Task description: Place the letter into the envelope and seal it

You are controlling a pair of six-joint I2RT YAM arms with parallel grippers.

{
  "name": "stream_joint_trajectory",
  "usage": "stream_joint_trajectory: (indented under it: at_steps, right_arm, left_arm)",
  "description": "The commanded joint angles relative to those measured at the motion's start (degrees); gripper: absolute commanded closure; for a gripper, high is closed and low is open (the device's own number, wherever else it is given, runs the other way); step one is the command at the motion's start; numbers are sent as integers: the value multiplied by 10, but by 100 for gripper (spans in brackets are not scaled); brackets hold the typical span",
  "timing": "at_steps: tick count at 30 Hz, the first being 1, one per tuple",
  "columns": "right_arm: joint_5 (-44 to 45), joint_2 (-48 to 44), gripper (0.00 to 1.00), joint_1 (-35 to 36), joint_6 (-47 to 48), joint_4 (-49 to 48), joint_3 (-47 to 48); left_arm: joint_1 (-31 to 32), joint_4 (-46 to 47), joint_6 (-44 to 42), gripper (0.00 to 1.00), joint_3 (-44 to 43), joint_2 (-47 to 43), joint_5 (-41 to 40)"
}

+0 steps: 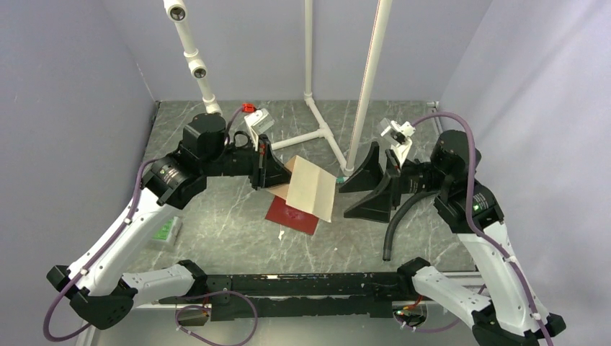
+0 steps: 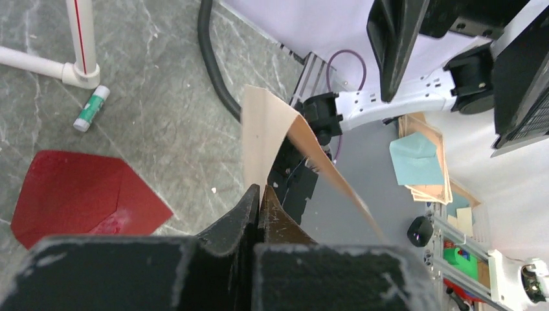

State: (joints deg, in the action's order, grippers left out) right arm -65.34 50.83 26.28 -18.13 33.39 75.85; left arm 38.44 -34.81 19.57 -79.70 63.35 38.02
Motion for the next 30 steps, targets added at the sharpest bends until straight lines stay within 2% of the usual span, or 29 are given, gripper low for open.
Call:
stream_joint_trajectory:
  at_steps: [1, 5, 7, 11, 15, 17, 21, 30]
  right_arm:
    - [-34, -31, 24, -1, -118, -194, -43]
    - [85, -22, 28, -1, -91, -141, -11]
    - [127, -13, 24, -1, -62, -112, -3]
    - [97, 1, 10, 0, -3, -101, -32]
    - [38, 13, 6, 5, 50, -94, -43]
    - [10, 13, 9, 7, 52, -104, -42]
    - [-34, 14, 24, 13, 38, -114, -36]
    - [-51, 31, 28, 25, 57, -91, -13]
  left_arm:
    - [-1, 60, 24, 98, -1, -2, 13]
    - [-1, 53, 16, 98, -5, 0, 57]
    - [-1, 49, 15, 98, -8, -1, 89]
    - [-2, 66, 22, 97, -5, -6, 172]
    - [-1, 94, 26, 97, 8, -19, 238]
    - [-1, 84, 15, 98, 8, -29, 235]
    - [-1, 77, 12, 98, 3, -39, 223]
    - [-1, 116, 36, 98, 4, -37, 233]
